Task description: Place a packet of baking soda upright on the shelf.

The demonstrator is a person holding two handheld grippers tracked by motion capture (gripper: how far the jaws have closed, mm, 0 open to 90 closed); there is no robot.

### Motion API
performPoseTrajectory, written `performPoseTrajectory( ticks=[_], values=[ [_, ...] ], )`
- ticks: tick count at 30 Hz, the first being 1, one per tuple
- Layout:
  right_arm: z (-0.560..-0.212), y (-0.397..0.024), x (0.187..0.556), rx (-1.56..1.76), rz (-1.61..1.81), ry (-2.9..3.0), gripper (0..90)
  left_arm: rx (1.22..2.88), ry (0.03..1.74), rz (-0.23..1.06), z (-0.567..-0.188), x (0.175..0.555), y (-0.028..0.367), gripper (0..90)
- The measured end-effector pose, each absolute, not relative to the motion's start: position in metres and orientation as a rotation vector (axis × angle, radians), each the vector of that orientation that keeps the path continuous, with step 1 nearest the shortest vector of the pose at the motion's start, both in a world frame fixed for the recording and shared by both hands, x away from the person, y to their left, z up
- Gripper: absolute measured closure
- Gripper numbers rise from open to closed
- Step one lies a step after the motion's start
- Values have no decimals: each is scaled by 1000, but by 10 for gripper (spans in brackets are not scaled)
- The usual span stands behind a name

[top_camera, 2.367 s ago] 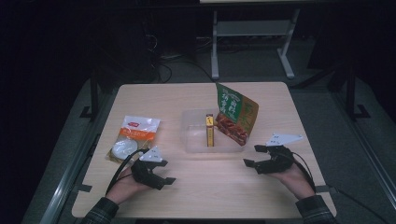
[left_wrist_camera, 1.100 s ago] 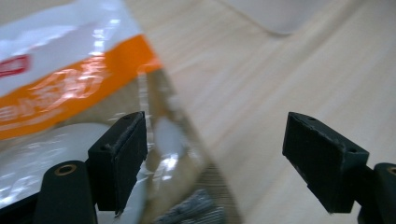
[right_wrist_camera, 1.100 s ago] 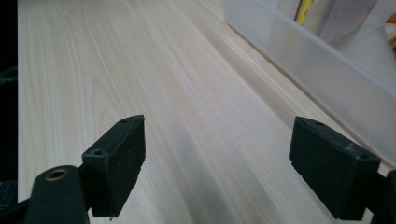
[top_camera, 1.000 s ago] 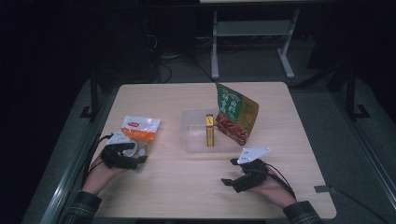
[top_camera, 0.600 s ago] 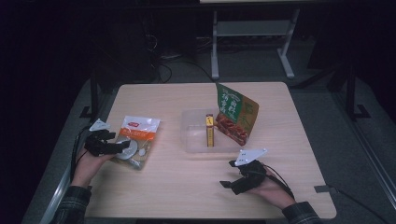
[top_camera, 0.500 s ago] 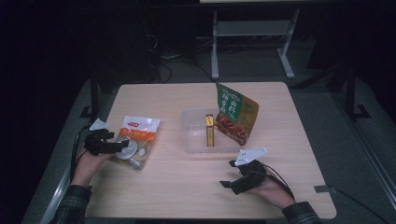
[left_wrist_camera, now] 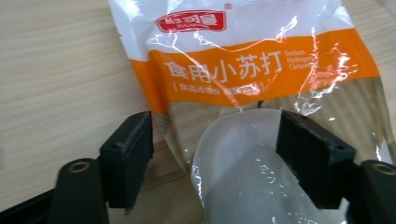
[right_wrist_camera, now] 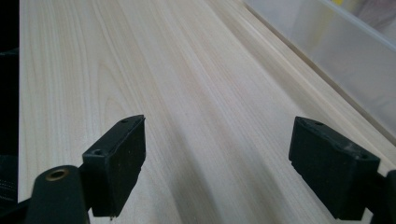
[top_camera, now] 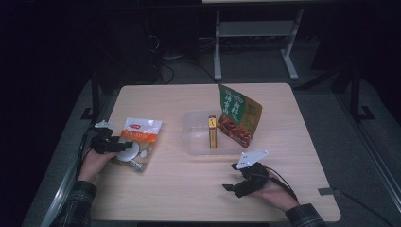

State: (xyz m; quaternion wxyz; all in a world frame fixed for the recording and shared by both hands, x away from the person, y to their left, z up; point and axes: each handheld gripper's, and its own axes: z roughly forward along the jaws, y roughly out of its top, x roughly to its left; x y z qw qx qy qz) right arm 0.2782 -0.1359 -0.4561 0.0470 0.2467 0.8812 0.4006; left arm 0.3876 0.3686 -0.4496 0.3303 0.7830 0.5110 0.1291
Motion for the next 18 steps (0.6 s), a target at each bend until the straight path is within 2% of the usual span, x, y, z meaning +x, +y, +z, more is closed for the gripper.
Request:
performPoseTrajectory(
  ticks=[1,5,6,7,10,14,15,18],
  values=[
    [-456,-136,278,753,1222,2688,185,2042,1340,324,-451,388,368,277],
    [-456,-135,277,737,1217,2688,190,2039,1333,282,-451,388,368,375],
    [-456,-135,277,737,1217,2688,190,2039,1340,270,-452,388,368,375],
    [-456,-135,277,739,1219,2685,192,2042,1341,258,-452,389,369,420],
    [-456,-134,277,737,1218,2685,192,2028,1340,225,-453,389,370,458],
    [-456,-134,278,723,1211,2686,193,2025,1325,193,-452,389,370,658],
    [-456,-134,278,722,1209,2686,195,2012,1324,193,-452,389,369,658],
    [-456,-133,277,720,1204,2689,198,2040,1304,193,-451,388,369,787]
  ],
)
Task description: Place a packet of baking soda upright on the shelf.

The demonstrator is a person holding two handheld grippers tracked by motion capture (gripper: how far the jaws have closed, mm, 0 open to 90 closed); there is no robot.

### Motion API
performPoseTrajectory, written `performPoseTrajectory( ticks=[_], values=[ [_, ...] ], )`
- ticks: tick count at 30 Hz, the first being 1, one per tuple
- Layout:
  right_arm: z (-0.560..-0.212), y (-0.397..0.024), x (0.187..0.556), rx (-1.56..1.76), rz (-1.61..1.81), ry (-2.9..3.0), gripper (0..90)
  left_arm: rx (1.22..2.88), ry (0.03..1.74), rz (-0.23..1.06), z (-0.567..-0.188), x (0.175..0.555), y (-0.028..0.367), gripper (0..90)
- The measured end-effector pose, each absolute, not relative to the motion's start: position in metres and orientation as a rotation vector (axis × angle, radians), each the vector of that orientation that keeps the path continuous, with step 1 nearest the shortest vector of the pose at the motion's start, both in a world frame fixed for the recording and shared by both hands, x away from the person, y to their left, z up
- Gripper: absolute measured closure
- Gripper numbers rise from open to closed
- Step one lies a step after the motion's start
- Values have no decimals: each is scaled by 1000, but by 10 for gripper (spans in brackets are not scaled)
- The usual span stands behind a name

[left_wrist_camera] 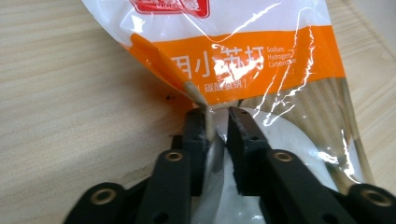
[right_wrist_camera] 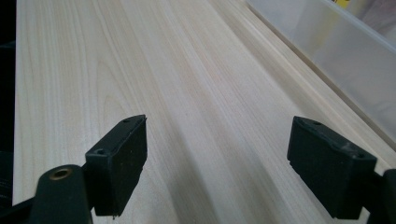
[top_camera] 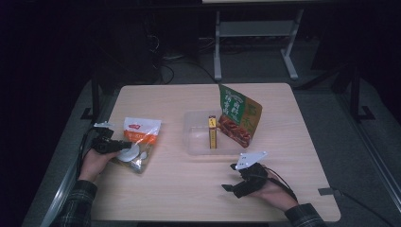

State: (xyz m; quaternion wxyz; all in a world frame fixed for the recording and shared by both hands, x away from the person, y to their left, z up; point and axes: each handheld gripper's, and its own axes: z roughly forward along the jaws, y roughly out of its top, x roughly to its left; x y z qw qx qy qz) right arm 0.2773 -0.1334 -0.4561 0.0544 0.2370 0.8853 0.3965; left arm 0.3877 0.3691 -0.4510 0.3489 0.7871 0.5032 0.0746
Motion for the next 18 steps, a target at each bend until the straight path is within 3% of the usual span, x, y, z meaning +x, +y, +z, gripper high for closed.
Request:
performPoseTrajectory(
  ticks=[7,18],
  values=[
    [-456,-134,277,715,1209,2690,198,2005,1278,170,-446,384,373,872],
    [-452,-136,279,749,1258,2711,209,1967,1154,188,-423,368,370,893]
  ],
)
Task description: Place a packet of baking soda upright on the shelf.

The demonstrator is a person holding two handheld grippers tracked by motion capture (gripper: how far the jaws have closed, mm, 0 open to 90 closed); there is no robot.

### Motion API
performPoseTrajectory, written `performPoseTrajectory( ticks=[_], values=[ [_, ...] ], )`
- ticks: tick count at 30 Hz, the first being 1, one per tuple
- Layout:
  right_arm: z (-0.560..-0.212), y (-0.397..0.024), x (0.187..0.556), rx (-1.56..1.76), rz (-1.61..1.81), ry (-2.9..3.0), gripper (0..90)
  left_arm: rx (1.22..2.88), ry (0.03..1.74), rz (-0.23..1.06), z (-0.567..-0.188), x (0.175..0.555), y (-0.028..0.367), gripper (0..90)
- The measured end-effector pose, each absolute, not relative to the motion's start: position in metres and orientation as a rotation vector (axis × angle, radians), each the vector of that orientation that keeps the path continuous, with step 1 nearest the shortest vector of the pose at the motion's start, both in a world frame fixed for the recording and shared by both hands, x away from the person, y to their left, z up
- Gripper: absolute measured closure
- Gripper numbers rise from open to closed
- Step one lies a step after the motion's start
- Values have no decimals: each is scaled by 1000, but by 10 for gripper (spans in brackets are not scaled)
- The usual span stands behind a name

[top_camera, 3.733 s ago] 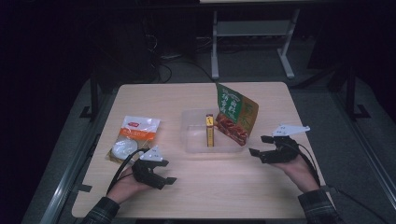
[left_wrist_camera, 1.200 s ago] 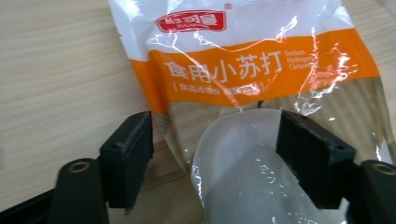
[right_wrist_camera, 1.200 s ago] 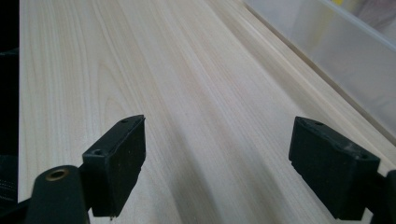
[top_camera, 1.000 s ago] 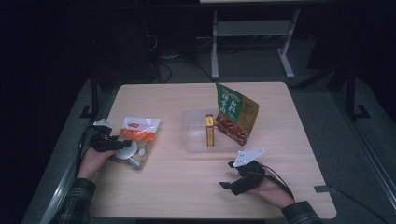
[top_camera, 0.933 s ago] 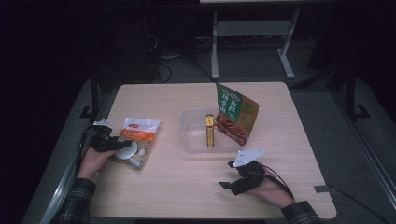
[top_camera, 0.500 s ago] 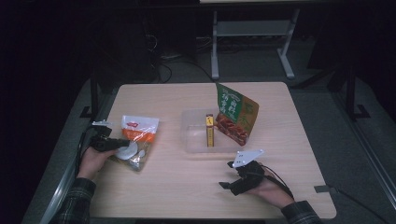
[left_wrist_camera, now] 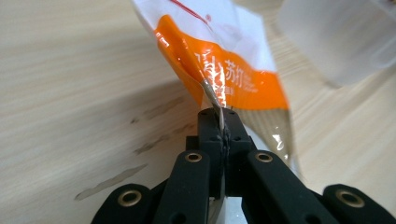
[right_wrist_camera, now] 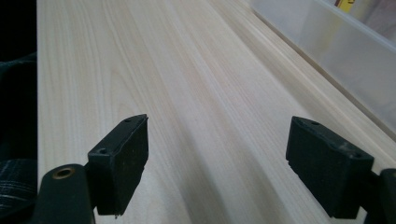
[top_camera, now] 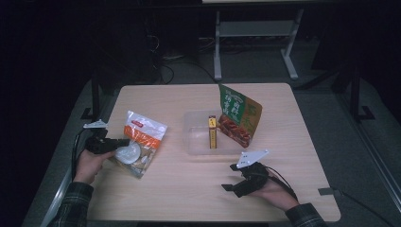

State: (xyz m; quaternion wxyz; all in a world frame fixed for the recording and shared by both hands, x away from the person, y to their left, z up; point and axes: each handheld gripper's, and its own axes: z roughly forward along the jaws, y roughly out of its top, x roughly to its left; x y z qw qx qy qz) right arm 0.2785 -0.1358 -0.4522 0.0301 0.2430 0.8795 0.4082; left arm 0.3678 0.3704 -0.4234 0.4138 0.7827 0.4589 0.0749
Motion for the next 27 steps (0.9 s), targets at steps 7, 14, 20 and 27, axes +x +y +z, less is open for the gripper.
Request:
performPoseTrajectory(
  ticks=[7,14,20,27],
  values=[
    [-449,-132,276,727,1287,2716,177,1930,1072,195,-401,349,363,896],
    [-445,-125,276,744,1370,2708,193,1923,981,222,-377,333,350,898],
    [-441,-120,279,744,1447,2683,232,1902,920,215,-366,326,342,898],
    [-433,-107,285,723,1517,2645,284,1894,813,188,-352,319,318,897]
  ],
)
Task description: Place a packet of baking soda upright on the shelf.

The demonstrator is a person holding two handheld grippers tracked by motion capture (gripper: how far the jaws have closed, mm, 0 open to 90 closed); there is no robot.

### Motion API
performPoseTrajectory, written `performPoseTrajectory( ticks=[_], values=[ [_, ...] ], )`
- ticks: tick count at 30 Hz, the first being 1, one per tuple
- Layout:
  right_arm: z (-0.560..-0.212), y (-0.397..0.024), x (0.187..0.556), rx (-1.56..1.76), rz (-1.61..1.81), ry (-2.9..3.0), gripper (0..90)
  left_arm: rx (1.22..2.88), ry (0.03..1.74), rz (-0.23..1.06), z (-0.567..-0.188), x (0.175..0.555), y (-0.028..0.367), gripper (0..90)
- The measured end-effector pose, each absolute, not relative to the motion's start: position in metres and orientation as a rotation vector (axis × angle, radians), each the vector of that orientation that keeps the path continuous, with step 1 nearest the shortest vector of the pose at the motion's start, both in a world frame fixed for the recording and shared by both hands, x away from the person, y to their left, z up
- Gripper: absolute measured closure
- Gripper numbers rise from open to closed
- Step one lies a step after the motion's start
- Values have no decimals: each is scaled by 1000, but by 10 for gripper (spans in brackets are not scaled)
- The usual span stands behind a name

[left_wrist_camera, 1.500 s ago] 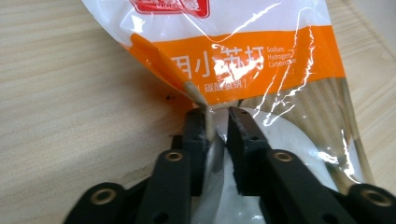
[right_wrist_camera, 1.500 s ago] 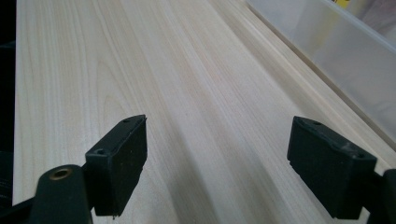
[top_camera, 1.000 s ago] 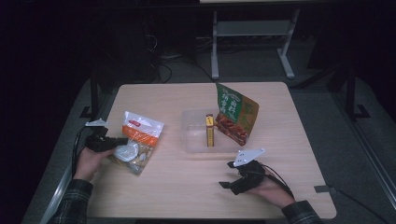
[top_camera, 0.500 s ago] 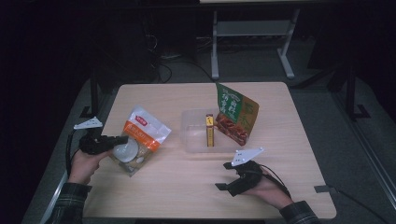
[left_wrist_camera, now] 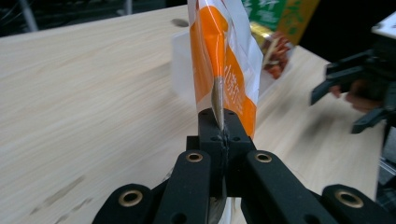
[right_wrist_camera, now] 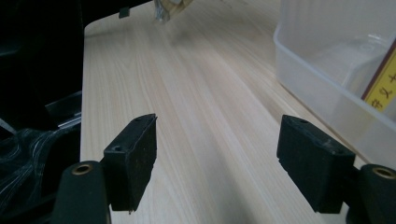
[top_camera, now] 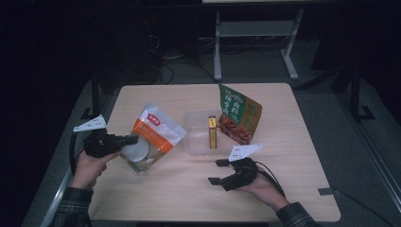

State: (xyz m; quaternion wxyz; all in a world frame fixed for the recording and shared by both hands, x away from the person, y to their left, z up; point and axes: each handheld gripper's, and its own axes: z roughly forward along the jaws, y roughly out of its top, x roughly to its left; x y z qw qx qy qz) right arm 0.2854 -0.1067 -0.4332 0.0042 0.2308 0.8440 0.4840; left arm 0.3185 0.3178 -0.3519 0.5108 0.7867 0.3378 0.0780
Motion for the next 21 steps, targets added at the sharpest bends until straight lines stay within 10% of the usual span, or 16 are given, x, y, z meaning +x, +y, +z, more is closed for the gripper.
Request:
performPoseTrajectory(
  ticks=[21],
  values=[
    [-420,-106,290,715,1757,2505,393,1945,558,8,-365,298,215,897]
  ],
)
